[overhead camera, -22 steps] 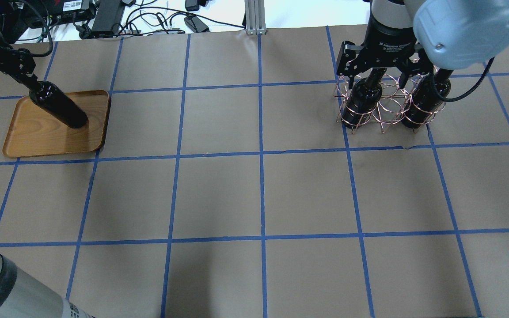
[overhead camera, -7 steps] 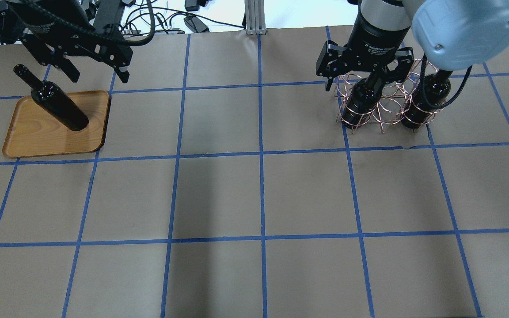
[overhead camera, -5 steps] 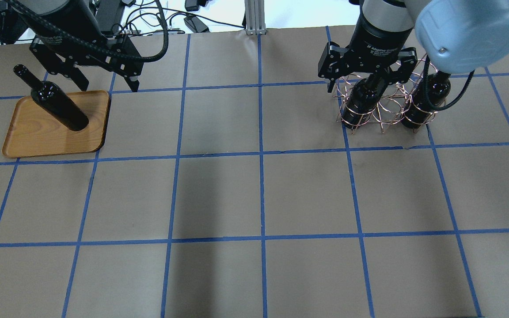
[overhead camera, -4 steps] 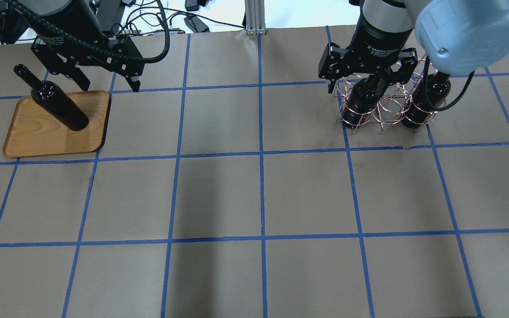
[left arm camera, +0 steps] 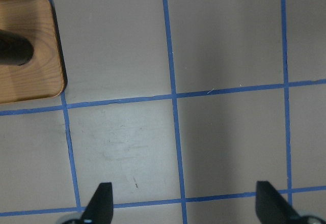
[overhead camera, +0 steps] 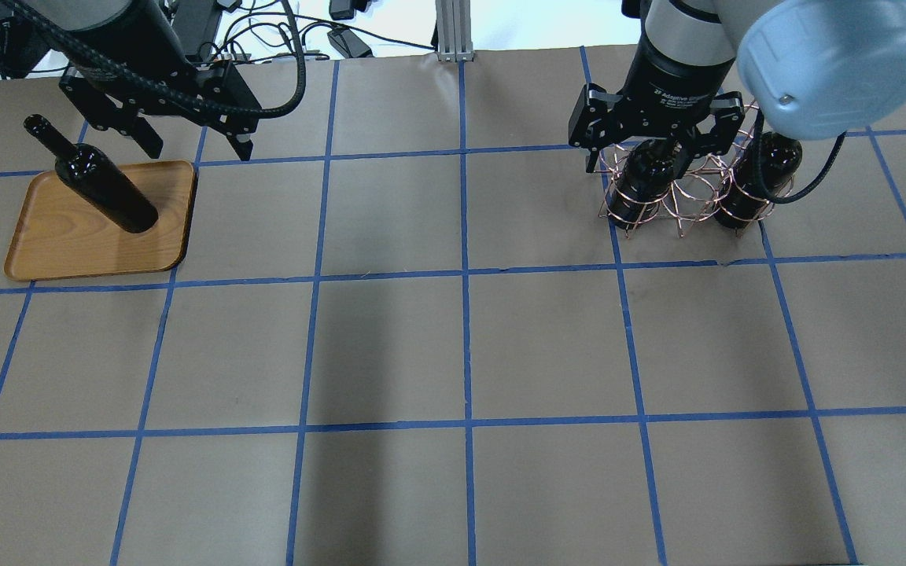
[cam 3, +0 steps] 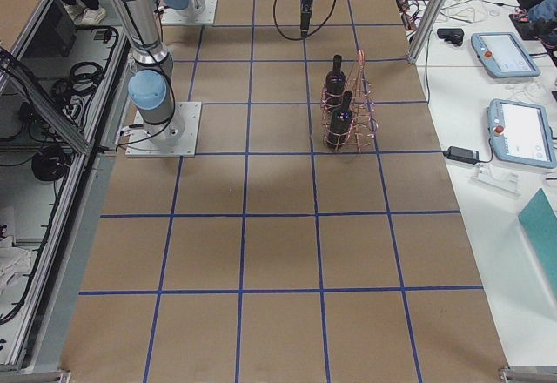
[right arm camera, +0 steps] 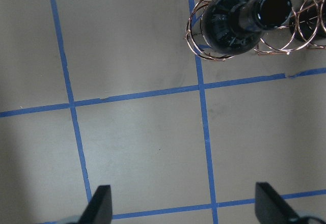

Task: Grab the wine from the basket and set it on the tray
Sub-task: 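Open the left gripper and raise it away from the tray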

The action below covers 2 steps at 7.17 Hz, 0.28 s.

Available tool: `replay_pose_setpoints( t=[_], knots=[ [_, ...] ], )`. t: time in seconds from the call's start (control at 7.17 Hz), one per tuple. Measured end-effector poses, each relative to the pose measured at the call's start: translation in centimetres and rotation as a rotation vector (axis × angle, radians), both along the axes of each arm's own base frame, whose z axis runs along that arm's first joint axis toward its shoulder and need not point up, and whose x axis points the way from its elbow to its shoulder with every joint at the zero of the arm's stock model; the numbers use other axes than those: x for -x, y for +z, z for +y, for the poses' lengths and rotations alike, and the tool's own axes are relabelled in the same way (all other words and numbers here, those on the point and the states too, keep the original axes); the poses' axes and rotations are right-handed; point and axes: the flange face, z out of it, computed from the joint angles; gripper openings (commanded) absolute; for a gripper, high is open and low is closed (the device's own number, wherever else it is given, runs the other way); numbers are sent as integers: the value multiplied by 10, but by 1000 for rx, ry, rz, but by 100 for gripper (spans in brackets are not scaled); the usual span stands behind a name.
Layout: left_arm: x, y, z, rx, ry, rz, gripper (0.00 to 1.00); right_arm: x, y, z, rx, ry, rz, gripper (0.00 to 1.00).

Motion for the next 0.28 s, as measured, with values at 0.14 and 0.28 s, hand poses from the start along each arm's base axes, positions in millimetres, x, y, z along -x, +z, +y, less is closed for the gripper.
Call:
replay_pose_setpoints(
  t=[0.14,0.28],
  knots=[
    [0,2,1,7,1,0,98,1,0,0,-1,-1,1,100],
    [0,3,2,9,2,1,99,3,-1,-1,-1,-3,2,100]
  ],
)
